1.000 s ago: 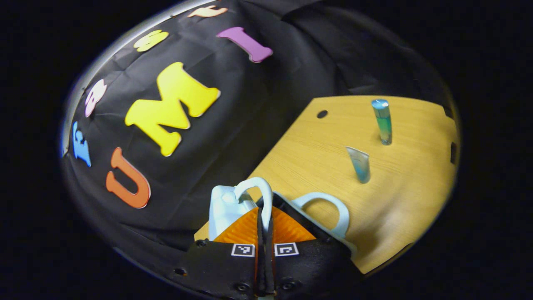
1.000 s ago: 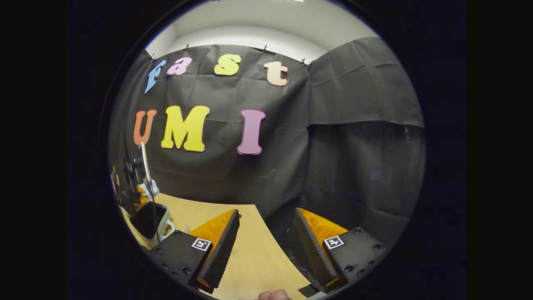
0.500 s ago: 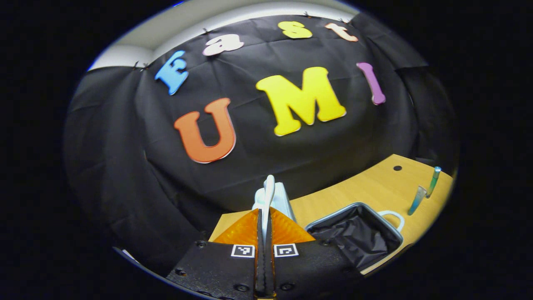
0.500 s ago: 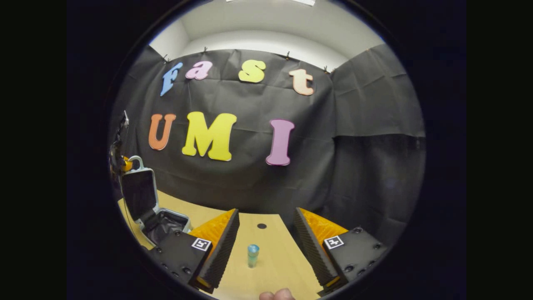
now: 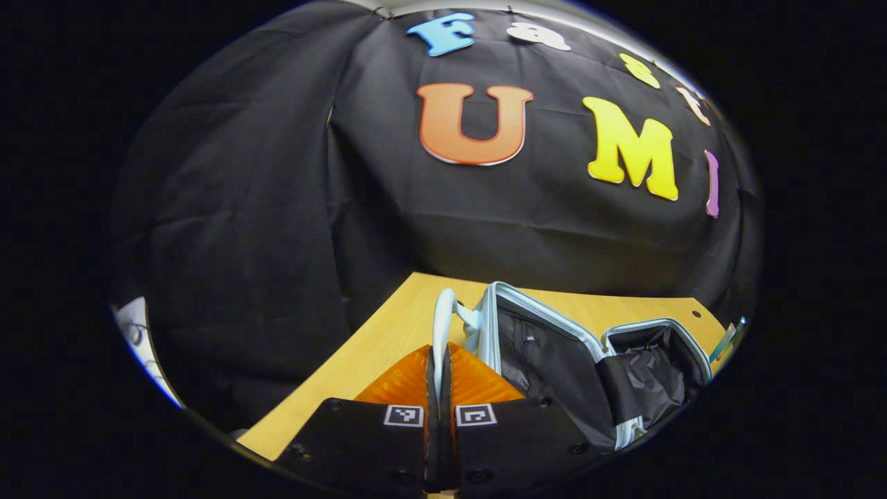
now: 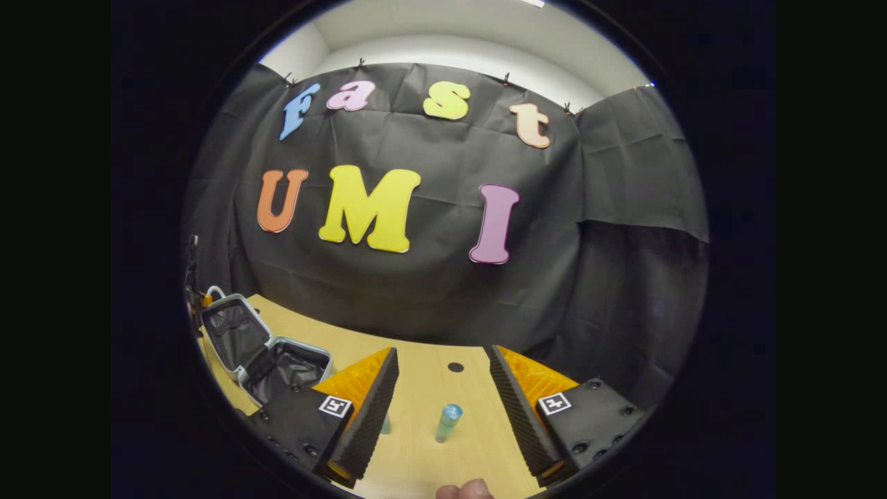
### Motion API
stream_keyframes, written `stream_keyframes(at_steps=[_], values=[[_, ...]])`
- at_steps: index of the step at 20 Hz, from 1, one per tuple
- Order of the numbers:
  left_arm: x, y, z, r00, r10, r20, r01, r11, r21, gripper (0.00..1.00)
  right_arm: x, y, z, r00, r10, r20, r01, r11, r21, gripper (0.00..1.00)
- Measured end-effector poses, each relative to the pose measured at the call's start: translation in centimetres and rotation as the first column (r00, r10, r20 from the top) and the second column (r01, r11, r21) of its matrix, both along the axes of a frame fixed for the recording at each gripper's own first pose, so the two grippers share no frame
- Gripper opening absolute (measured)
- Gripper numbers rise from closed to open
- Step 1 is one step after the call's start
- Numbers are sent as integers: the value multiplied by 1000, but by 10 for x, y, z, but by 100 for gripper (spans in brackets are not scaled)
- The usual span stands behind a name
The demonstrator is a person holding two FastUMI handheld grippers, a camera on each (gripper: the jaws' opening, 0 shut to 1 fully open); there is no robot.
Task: First open the suitcase, pack the skin care products into it, and then close the suitcase.
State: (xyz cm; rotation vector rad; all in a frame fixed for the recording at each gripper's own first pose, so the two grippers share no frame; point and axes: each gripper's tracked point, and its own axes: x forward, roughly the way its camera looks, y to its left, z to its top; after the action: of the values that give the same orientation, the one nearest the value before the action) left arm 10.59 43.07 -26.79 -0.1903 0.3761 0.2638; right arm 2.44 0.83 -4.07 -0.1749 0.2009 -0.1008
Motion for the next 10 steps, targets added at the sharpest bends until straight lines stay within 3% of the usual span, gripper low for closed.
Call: stream_keyframes(at_steps=[5,8,10], values=[[-14,11,-56,999,14,-48,-22,988,-155,6,7,22,-15,999,35,-32,-35,999,-21,79],[-24,8,-83,994,2,-111,-21,984,-175,10,8,29,-17,998,45,-41,-46,999,-24,79],[-19,9,-78,996,11,-85,-27,981,-191,13,7,30,-17,998,50,-41,-51,998,-28,79]])
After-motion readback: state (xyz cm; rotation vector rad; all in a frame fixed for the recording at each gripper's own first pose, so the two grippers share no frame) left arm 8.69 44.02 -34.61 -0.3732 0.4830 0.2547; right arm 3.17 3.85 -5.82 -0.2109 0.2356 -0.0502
